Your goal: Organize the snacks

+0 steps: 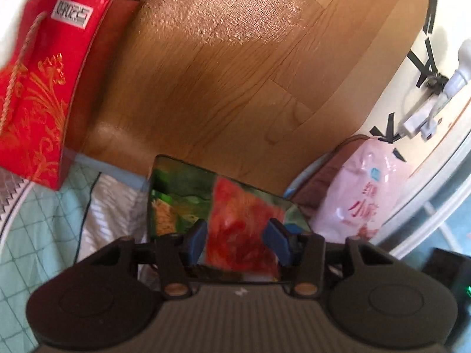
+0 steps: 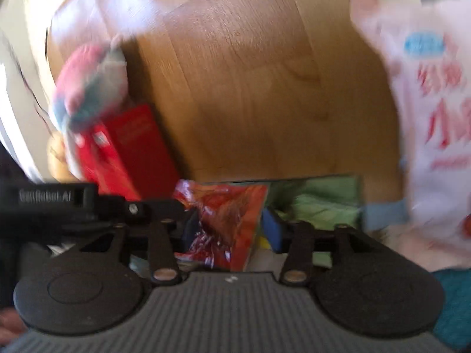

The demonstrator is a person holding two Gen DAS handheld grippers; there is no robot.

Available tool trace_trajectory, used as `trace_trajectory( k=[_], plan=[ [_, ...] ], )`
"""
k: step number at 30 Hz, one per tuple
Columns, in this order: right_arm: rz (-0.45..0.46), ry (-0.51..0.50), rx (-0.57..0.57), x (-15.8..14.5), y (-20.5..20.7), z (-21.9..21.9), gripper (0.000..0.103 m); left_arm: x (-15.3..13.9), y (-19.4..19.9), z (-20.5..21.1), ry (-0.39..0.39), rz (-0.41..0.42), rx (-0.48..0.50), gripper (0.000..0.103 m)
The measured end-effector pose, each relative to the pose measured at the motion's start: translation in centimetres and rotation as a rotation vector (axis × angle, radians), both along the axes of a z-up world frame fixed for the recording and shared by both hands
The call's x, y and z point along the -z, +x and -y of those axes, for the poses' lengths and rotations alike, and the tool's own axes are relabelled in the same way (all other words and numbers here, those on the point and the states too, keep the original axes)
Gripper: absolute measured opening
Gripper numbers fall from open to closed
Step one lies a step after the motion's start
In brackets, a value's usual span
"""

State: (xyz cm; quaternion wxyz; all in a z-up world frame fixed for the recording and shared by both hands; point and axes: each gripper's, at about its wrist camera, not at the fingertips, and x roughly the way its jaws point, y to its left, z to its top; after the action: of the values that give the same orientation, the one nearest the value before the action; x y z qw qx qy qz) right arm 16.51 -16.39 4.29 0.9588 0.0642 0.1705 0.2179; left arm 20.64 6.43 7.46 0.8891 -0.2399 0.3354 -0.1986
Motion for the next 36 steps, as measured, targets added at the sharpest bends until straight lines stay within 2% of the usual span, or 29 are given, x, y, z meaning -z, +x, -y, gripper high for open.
trace_trajectory(
  k=[5,8,12,14,18,20,23,27,29,32,36],
  plan=[
    [0.1,-0.01,0.054,0.4,-4.0,0.4,0.054,-0.9,-1.9,-0.3,0.032,0.056,-0.042,0.046],
    [0.126,0.03,0.074,1.2,-7.1,1.0,0.054,-1.8,-4.1,-0.2,0.04,0.092,-0.049,0.048],
    [0.099,0.069,0.108,2.9,-11.2,1.9,0.055,-2.4,-7.9,1.2,0.099,0.119,-0.042,0.054],
    [0.065,0.091,0.132,4.0,-13.0,2.4,0.057,-2.3,-9.8,2.3,0.14,0.123,-0.033,0.055],
    [-0.022,0.123,0.17,5.5,-16.0,3.4,0.058,-1.4,-13.3,4.5,0.231,0.117,-0.019,0.065],
    [-0.067,0.142,0.175,6.2,-17.1,4.0,0.062,-1.1,-15.0,5.5,0.294,0.121,-0.018,0.068],
    [-0.1,0.168,0.184,7.0,-18.8,4.5,0.072,-1.0,-17.2,6.5,0.361,0.127,-0.034,0.08],
    [-0.097,0.168,0.183,7.3,-20.5,4.4,0.081,-1.4,-19.6,7.0,0.431,0.152,-0.081,0.102],
    [-0.094,0.173,0.175,7.1,-21.0,4.2,0.084,-1.6,-20.6,7.3,0.461,0.156,-0.097,0.103],
    [-0.07,0.171,0.173,6.8,-22.0,3.9,0.095,-1.7,-21.6,7.5,0.497,0.142,-0.114,0.103],
    [-0.048,0.176,0.169,6.4,-23.3,3.8,0.098,-1.8,-22.5,7.5,0.533,0.12,-0.134,0.103]
  ],
)
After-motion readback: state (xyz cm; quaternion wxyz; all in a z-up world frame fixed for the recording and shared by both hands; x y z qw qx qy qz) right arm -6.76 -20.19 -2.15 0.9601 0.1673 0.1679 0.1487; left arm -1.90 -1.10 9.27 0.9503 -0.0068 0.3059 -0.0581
